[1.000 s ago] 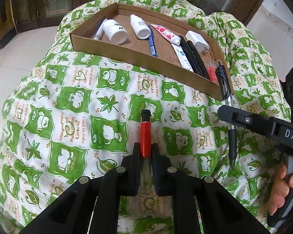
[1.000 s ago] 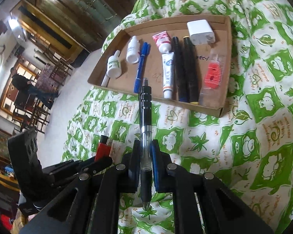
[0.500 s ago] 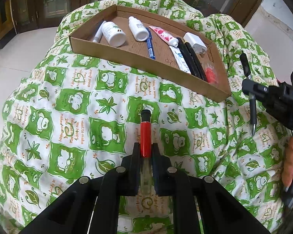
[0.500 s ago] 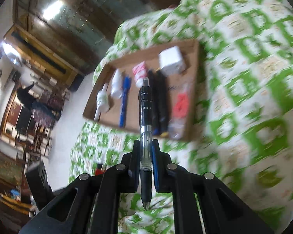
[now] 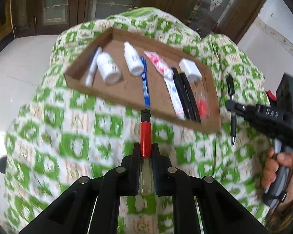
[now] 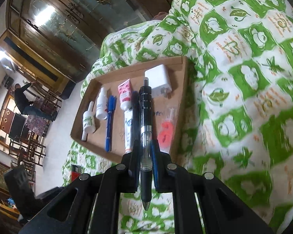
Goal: Organize rigid objects
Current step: 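Carry the red lighter and clear pen over the tray with both tools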
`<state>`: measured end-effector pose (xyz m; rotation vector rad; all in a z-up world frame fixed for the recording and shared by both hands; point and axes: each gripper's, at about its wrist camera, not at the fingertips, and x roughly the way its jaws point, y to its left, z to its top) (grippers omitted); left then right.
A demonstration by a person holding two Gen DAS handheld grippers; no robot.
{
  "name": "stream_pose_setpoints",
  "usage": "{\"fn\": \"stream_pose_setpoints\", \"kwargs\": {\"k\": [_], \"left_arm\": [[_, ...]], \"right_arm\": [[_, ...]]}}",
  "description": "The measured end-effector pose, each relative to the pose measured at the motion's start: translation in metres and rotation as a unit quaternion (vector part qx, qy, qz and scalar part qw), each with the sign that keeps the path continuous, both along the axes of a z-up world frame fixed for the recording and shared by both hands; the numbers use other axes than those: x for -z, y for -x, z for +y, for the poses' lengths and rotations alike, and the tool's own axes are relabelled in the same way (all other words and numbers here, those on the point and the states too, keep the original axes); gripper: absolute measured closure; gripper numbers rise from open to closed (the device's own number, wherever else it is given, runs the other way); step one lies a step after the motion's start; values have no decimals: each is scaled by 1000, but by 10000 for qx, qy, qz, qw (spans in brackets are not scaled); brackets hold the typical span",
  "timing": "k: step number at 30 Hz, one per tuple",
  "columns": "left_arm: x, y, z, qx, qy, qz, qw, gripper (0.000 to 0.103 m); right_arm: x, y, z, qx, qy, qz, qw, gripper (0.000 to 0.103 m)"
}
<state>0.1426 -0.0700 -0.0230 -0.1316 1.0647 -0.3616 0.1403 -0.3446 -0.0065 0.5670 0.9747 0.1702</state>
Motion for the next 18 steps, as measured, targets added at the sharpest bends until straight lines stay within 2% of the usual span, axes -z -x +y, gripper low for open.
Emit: {"fn": "stream_pose_setpoints", "kwargs": {"k": [5,9,18], "left_arm": [[-8,-37,4,-130,25,35,9999,93],[2,-69,2,-205,-51,201,9996,93],[28,-108,-2,-119,-355,476,9982,93]], "right_arm": [[7,-16,3,-94,-40,94,9999,92],[10,-28,19,-398,21,75,9992,92],[18,-67,65,-984,30,167,9950,93]]}}
